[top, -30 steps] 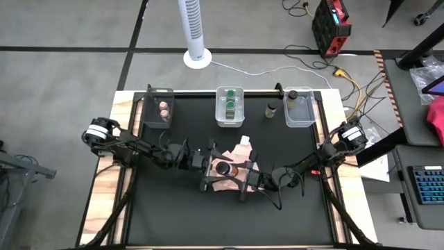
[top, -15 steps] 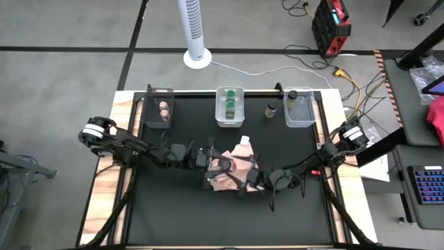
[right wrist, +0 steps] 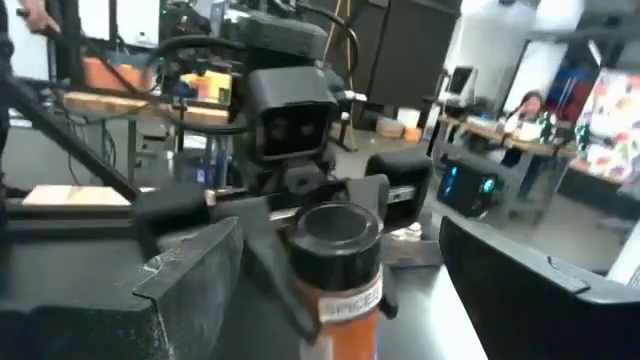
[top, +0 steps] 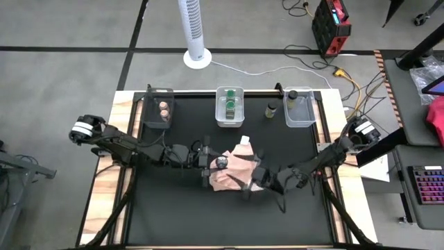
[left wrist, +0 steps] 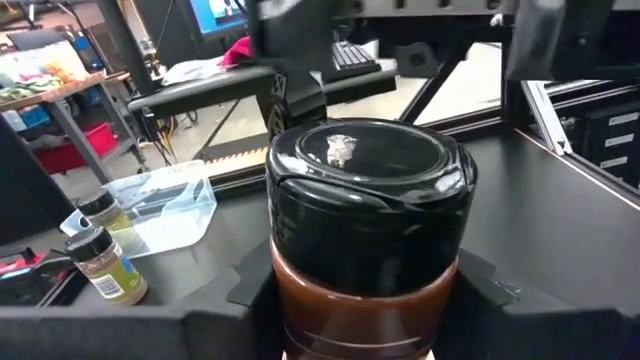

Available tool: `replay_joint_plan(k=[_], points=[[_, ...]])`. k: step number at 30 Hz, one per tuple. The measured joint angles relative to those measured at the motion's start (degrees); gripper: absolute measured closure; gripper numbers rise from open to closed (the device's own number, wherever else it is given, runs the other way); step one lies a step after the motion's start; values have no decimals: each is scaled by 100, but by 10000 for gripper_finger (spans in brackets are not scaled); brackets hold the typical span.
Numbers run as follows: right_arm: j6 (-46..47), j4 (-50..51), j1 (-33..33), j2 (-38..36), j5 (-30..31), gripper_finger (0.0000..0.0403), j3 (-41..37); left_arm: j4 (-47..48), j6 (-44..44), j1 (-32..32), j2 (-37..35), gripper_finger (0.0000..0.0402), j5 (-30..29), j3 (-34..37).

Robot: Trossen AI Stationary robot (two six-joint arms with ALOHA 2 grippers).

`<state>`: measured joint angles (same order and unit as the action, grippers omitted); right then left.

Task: Sort spices by type
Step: Put the black brown spice bottle into the transparent bin

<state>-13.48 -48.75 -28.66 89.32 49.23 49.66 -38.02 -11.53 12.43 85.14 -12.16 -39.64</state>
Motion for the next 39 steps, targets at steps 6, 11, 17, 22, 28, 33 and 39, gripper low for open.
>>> replay_joint_plan(k=[6, 11, 17, 22, 28, 33, 39], points=[[730, 913, 430, 120, -448, 70, 466, -116, -47, 28, 0, 242, -37, -6], [968, 1314, 684, 341, -870, 77, 701, -243, -46, 28, 0, 242, -57, -8], [862, 1311, 739, 423, -881, 103, 815, -230, -46, 28, 2, 242, -83, -9], [961, 1344, 843, 455, -887, 155, 816, -241, -44, 22, 4, 241, -107, -9], [936, 1425, 886, 455, -913, 209, 814, -207, 15, 22, 7, 241, -138, -9], [988, 1411, 893, 455, -921, 209, 814, -239, 146, 31, 7, 219, -363, -9], [1113, 1494, 900, 410, -801, 209, 814, -227, 36, 26, 10, 151, -575, -9]])
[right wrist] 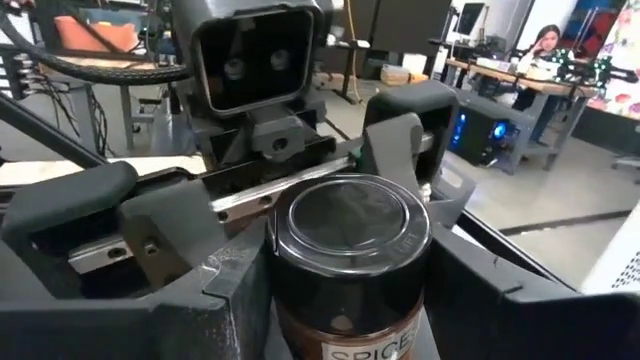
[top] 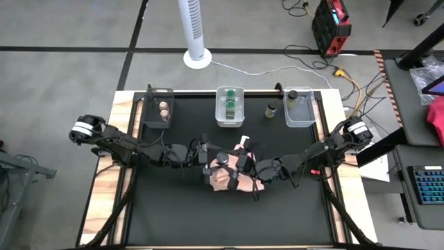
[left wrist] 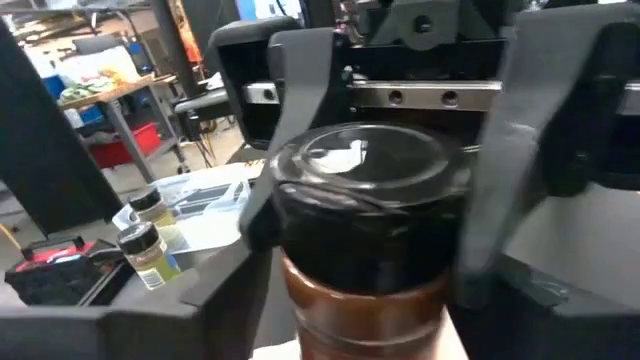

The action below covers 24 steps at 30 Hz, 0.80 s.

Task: Sort spices by type
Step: Put the black brown spice bottle into the transparent bin

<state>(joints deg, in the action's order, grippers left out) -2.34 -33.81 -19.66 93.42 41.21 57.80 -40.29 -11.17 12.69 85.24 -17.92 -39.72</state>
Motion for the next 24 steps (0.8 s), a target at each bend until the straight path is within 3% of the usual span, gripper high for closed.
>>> replay_joint_plan(k=[5, 15, 24], points=[[303, 797, -4, -311, 363, 209, -2, 158, -44, 2, -72, 122, 3, -2], [537, 2268, 181, -1243, 1113, 209, -185, 217, 17, 127, -642, 118, 11, 358], [631, 2233, 928, -2553, 1114, 209, -1148, 185, 117, 879, -1493, 118, -1140, 1052]])
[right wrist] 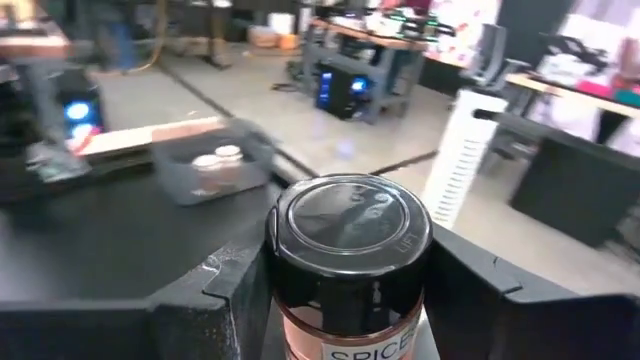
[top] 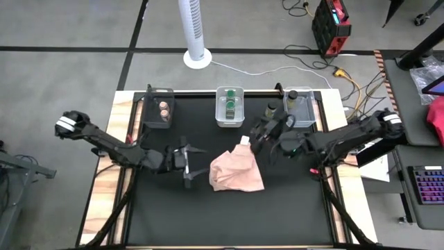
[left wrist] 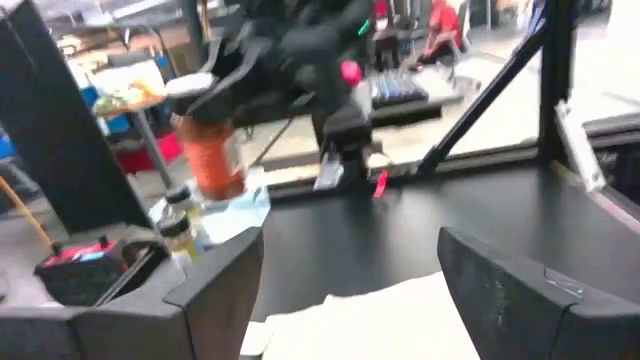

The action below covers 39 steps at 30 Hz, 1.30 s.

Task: Sort spices by type
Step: Put the black brown spice bottle into the transparent bin

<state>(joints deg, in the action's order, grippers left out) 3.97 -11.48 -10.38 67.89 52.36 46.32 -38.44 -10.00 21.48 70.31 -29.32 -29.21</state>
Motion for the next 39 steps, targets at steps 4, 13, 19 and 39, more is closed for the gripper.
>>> replay_joint_plan(k=[4, 13, 19, 39], points=[[228, -32, 488, -625, 88, 209, -486, -14, -2, 325, -354, 118, -475, 208], [954, -77, 1693, -1877, 494, 209, -1706, -52, -47, 665, -855, 118, -1064, 481], [1778, -118, 2332, -2413, 1322, 209, -2316, -36, -29, 662, -890, 118, -1082, 533], [2706, -23, 3153, -2106, 1471, 209, -3267, -10, -39, 659, -868, 118, -1081, 467]])
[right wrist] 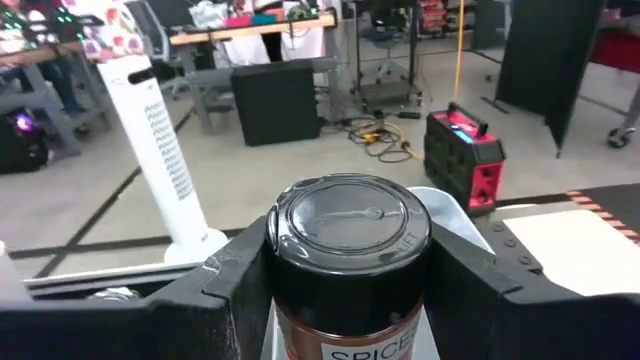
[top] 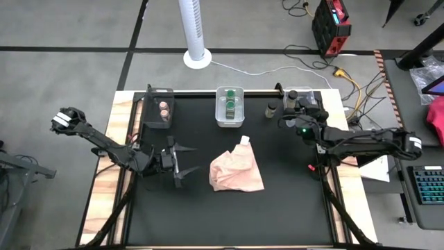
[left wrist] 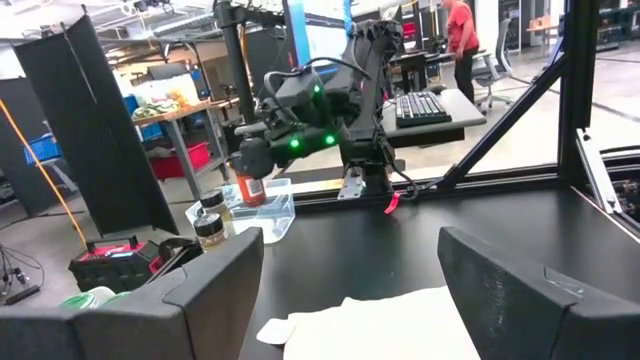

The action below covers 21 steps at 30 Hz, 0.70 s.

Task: Sort spices by type
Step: Put the black brown spice bottle into the transparent bin

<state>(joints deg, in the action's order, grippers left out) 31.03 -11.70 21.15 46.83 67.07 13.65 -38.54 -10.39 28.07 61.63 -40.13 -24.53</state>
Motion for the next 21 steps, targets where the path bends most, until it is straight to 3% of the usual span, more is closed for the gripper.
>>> replay_joint_plan(k=[12, 21], points=[[314, -61, 103, 730, -5, 209, -11, -2, -2, -6, 0, 118, 0, -2], [307, -973, 103, 1663, -112, 209, -11, -2, -4, -6, 0, 118, 1, -4]])
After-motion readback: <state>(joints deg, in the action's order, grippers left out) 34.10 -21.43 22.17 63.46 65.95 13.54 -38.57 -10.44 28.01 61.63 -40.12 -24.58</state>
